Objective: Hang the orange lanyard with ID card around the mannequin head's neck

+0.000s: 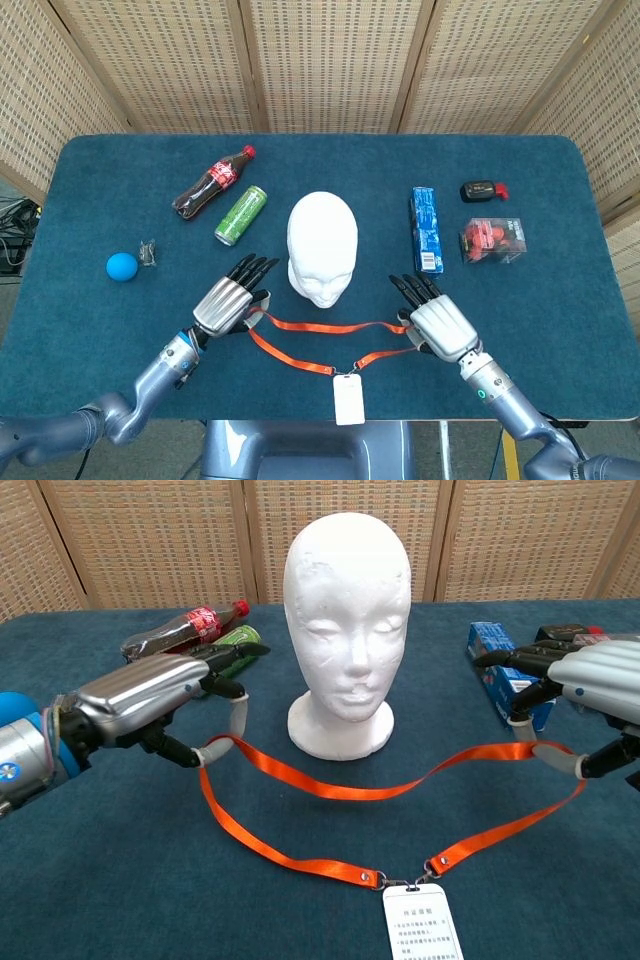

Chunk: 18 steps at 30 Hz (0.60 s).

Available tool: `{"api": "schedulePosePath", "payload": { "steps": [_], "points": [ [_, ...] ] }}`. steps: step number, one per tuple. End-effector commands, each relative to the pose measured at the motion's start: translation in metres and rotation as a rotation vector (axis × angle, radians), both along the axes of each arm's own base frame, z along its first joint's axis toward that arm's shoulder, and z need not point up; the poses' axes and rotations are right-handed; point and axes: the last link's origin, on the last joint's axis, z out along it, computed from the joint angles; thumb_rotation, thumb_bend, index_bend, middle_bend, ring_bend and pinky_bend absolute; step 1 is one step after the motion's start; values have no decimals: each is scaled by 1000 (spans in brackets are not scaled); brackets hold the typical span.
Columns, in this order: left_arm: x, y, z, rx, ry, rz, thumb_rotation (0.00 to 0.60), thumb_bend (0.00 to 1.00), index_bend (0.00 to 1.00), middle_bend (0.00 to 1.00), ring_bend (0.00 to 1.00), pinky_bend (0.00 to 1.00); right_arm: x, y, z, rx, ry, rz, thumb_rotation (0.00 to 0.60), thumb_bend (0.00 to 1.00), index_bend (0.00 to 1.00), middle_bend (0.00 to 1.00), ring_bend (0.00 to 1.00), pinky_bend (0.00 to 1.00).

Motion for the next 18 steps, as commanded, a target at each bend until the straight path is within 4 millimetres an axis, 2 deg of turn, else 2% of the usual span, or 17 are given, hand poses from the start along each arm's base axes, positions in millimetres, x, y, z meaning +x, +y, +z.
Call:
{"api": "schedulePosePath", "payload": {
  "steps": [1,11,18],
  "points": [
    [-9,-12,21,37,-40,-130,600,474,675,0,0,0,2,5,2,-14,42,60,600,734,707,0,0,0],
    [16,-16,49,116,-67,-322,600,473,694,0,0,0,12,6,25,-3,50,179,600,732,707,0,0,0],
    [31,-12,75,180,-154,-349,600,474,705,0,0,0,26,6,49,-55,-35,196,600,732,706,0,0,0]
  ]
}}
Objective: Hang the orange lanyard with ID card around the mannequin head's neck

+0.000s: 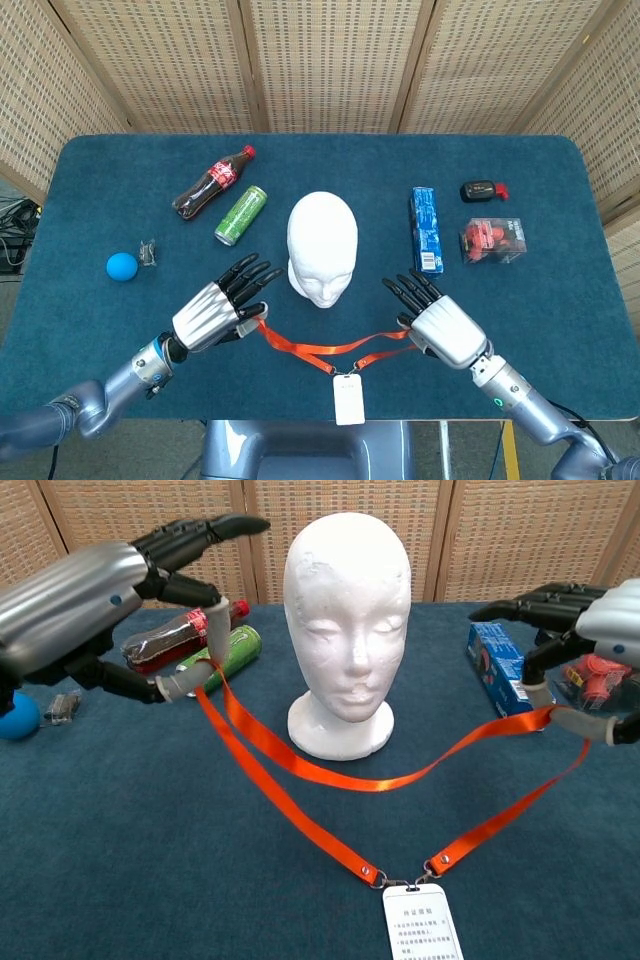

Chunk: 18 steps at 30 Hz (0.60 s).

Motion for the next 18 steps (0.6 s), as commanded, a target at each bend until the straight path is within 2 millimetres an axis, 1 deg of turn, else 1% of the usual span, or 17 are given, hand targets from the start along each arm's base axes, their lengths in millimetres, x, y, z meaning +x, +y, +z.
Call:
{"api": "schedulePosePath", "payload": {
  "steps": [1,4,8,12,18],
  "points": [
    [8,6,15,33,-36,3,600,474,705,0,0,0,9,-2,12,-18,-62,-8,600,732,706,0,0,0],
    [13,20,36,47,-86,81,600,472,705,0,0,0,27,-12,29,-37,-177,-44,600,731,706,0,0,0],
    [16,37,52,53,-112,180,600,470,705,0,0,0,45,-25,43,-43,-272,-95,600,731,706,0,0,0],
    [20,49,62,42,-140,256,600,469,705,0,0,0,59,-40,54,-35,-358,-166,600,731,706,0,0,0],
    [24,64,68,11,-190,344,600,469,706,0,0,0,75,-58,67,-16,-452,-238,600,731,706,0,0,0]
  ]
}}
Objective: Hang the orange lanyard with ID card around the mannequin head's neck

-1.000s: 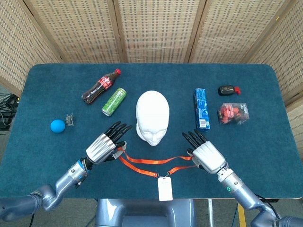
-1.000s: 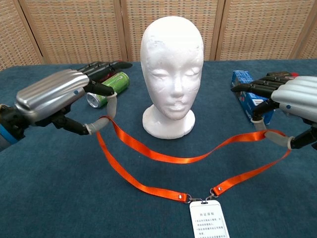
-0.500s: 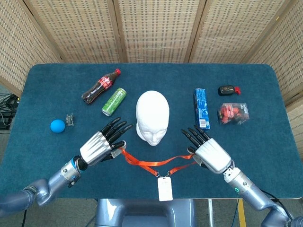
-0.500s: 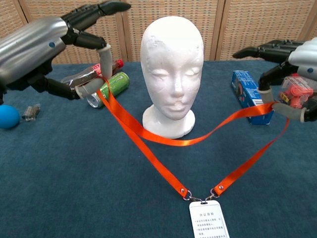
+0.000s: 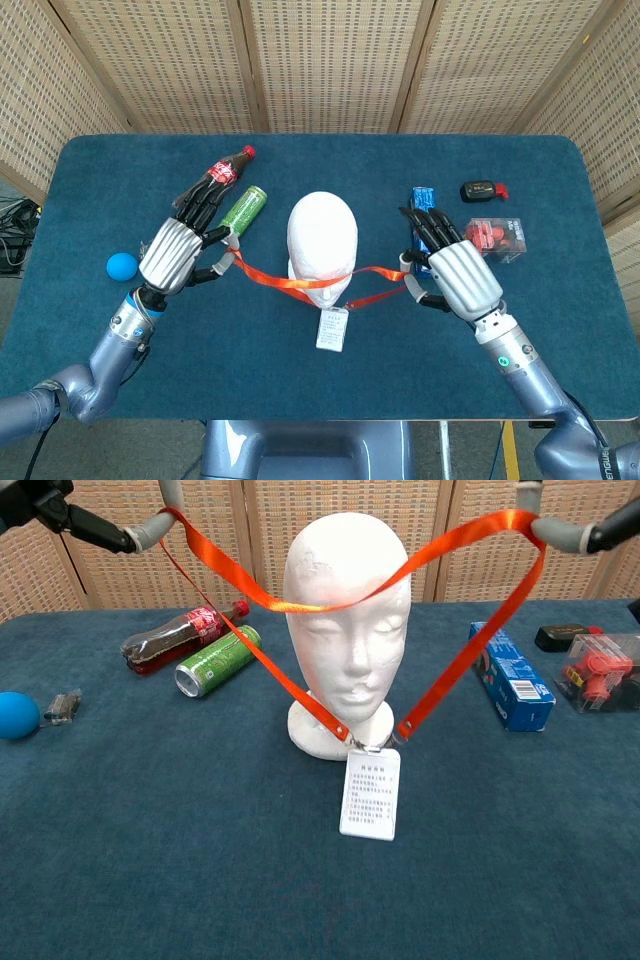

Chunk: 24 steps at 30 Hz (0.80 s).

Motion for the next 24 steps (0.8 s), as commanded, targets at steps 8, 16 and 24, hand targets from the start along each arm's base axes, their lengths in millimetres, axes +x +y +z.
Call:
{"api": "schedulePosePath", "payload": {
  "steps": [8,16,24],
  "points": [
    [8,25,12,-17,-64,117,600,469,713,0,0,0,27,-29,22,46,-190,-115,600,732,706,0,0,0],
    [11,49,7,-57,-56,275,600,469,700,0,0,0,22,-66,20,116,-376,-319,600,732,706,0,0,0],
    [7,63,1,-74,-52,388,600,469,657,0,0,0,14,-95,18,156,-518,-479,600,731,706,0,0,0]
  ]
}}
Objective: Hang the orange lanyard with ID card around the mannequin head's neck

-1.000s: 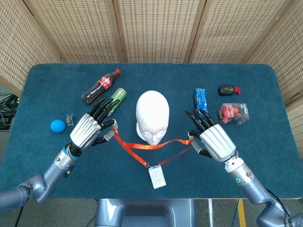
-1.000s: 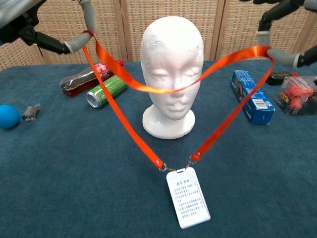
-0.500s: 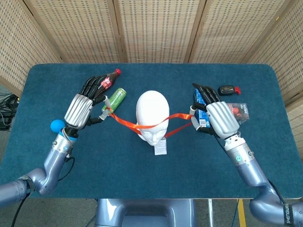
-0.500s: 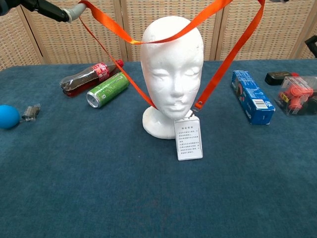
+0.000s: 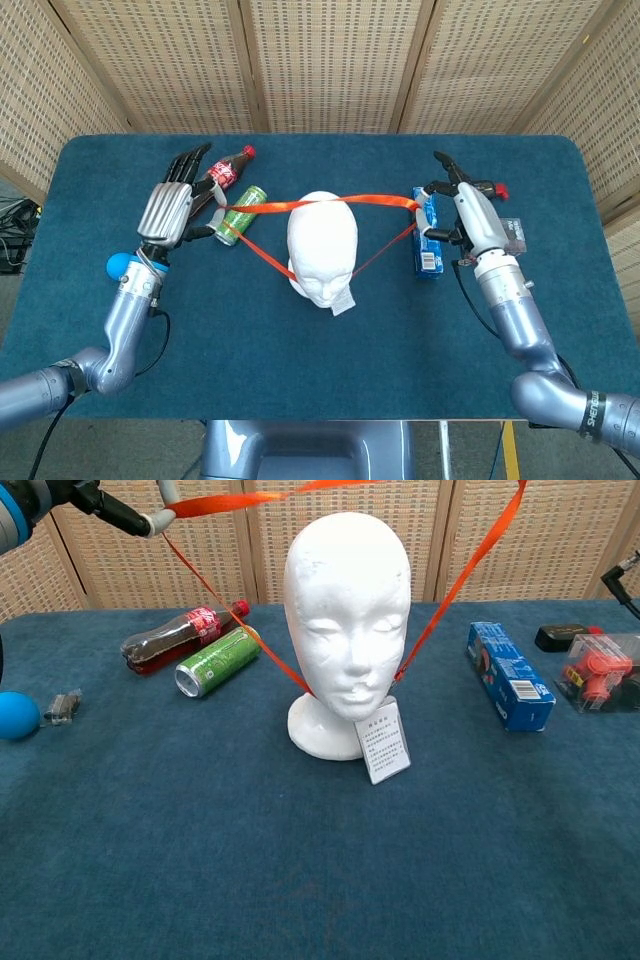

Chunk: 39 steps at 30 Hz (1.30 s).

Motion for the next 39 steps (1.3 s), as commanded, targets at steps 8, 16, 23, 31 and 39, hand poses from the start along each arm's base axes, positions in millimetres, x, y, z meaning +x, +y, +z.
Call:
{"api": "schedulePosePath", "payload": {
  "steps": [8,16,23,31,39],
  "points": [
    [-5,9,-12,-67,44,62,600,126,0,0,0,0,-12,-28,-14,75,-16,-108,600,226,161,0,0,0],
    [-4,11,-3,-23,24,65,600,0,0,0,0,0,-26,-33,-21,-9,112,-105,600,20,24,0,0,0],
    [-18,0,24,46,59,31,600,0,0,0,0,0,-38,-21,-4,-102,234,-67,600,34,23,0,0,0],
    [-58,-35,61,88,188,44,600,0,0,0,0,0,-78,7,17,-198,404,-132,600,546,21,590,531,320],
    [-92,-89,90,121,285,144,600,0,0,0,0,0,-124,52,19,-80,596,-137,600,792,125,745,682,773]
  ]
}}
